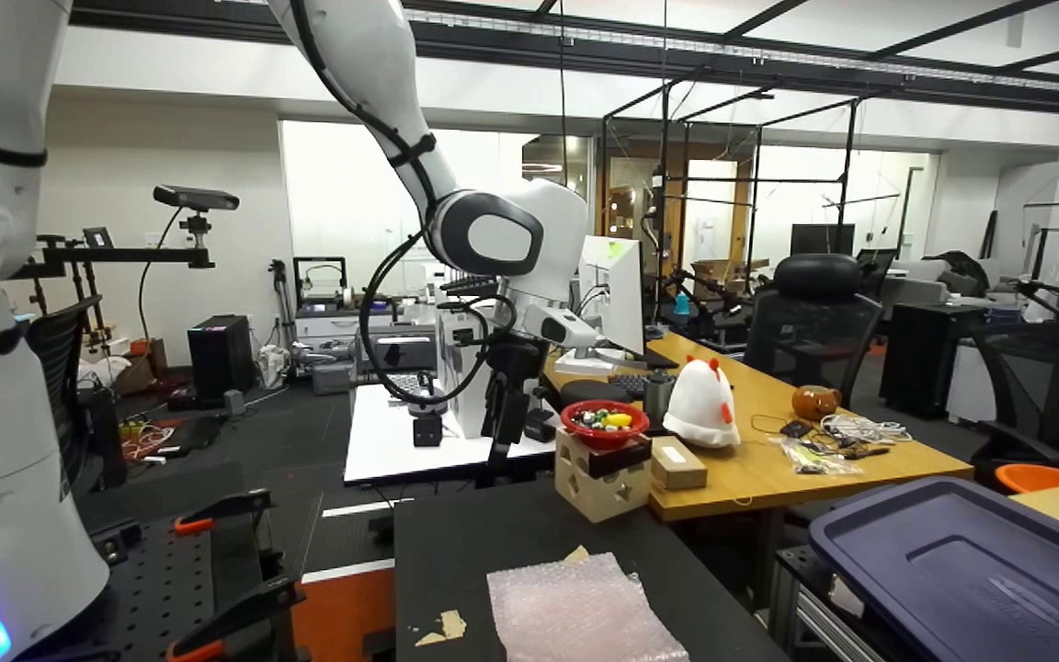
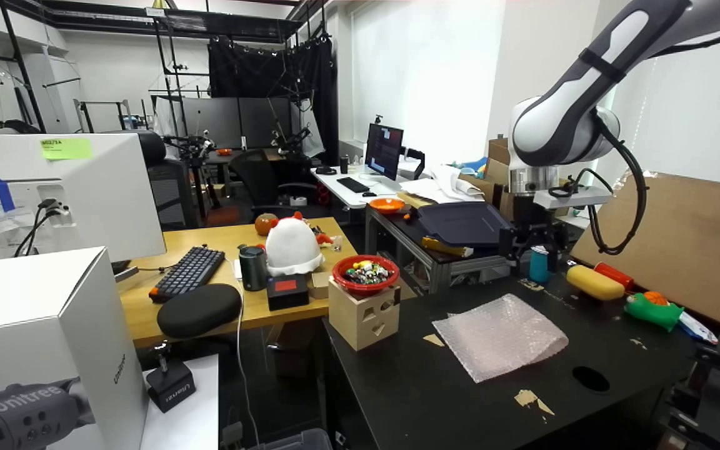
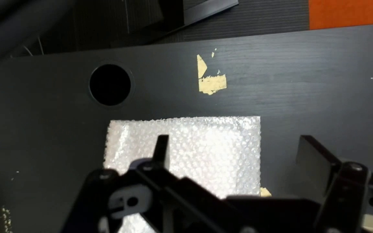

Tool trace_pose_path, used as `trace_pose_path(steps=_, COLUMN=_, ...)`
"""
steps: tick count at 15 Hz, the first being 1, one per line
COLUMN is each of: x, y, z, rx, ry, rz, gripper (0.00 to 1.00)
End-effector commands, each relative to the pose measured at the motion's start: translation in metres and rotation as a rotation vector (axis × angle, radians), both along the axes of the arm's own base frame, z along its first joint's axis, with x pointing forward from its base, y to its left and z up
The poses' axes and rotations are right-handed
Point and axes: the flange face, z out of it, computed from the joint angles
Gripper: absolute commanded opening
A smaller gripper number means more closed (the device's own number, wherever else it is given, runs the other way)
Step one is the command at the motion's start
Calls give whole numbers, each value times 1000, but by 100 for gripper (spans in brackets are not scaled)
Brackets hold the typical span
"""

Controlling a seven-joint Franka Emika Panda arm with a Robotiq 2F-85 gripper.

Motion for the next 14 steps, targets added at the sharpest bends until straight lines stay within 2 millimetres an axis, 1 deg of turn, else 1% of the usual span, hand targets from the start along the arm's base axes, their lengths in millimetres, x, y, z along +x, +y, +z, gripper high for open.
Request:
trace_pose_path(steps=1, x=-16, y=4, z=14, rx=63, ry=23, rz=31, gripper=100)
trace_pose_path(steps=8, x=-36, y=-3, z=18, rx=87, ry=56, rz=26, gripper=100)
trace_pose_path(steps=9, x=-43, y=4, z=25, rx=102, ry=46, rz=-25, gripper=100)
trace_pose_path(steps=10, x=-25, y=-2, z=7, rx=73, ry=56, rz=13, gripper=100)
trace_pose_path(steps=14, x=-25, y=-2, z=5, rx=75, ry=58, rz=10, gripper=100)
